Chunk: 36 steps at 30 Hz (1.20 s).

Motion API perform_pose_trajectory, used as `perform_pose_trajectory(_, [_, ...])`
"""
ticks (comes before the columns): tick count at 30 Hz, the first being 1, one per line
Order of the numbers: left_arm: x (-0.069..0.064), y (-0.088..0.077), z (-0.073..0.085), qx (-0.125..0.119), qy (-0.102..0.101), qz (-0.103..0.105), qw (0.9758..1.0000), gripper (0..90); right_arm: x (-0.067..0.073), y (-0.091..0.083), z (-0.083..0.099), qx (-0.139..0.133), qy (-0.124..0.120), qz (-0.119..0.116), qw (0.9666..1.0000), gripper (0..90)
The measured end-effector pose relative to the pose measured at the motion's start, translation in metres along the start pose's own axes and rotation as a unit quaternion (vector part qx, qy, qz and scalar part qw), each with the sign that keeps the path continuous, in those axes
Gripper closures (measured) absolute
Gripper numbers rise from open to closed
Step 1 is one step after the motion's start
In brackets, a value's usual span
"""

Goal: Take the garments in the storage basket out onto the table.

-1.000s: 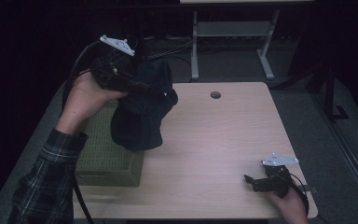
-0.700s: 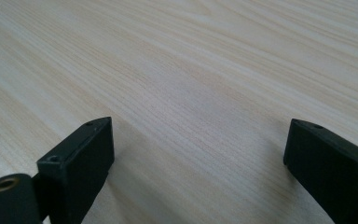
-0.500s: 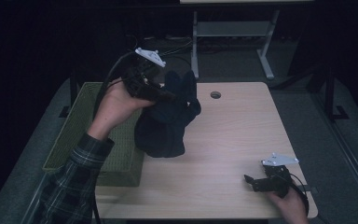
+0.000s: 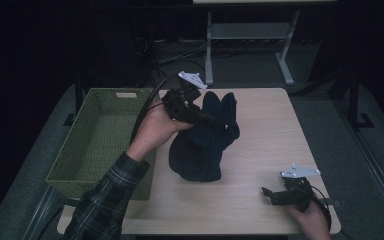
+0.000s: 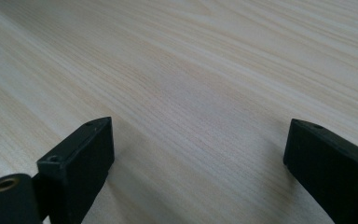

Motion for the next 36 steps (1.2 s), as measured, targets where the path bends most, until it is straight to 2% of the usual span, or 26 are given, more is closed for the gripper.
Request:
perform_pose_trajectory(8, [-0.009, 0.039, 0.003, 0.009, -0.006, 0.023, 0.9997, 79.4, 0.0, 0.0, 0.0, 0.0, 0.0, -0.001, 1.0, 8.2])
perform_pose_trajectory(15, [-0.013, 0.07, 0.012, 0.016, -0.015, 0.027, 0.9994, 79.3, 0.0, 0.0, 0.0, 0.0, 0.0, -0.001, 1.0, 8.2])
perform_pose_trajectory(22, [-0.013, 0.104, 0.024, 0.019, -0.031, 0.04, 0.9985, 79.4, 0.0, 0.0, 0.0, 0.0, 0.0, -0.001, 1.0, 8.2])
perform_pose_trajectory(30, [-0.012, 0.138, 0.036, 0.037, -0.044, 0.045, 0.9973, 79.2, 0.0, 0.0, 0.0, 0.001, 0.0, 0.0, 1.0, 8.2])
perform_pose_trajectory(36, [-0.006, 0.164, 0.048, 0.054, -0.054, 0.047, 0.996, 79.2, 0.0, 0.0, 0.0, 0.001, 0.0, 0.0, 1.0, 8.2])
Point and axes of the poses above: each handheld gripper's, and its own axes: y roughly forward along the jaws, z roughly out of its underside, x roughly to its left, the point moved 5 cm from there along y, roughly forward along the jaws, and after that the axes turned 10 degrees about x, right-handed, at the moved point
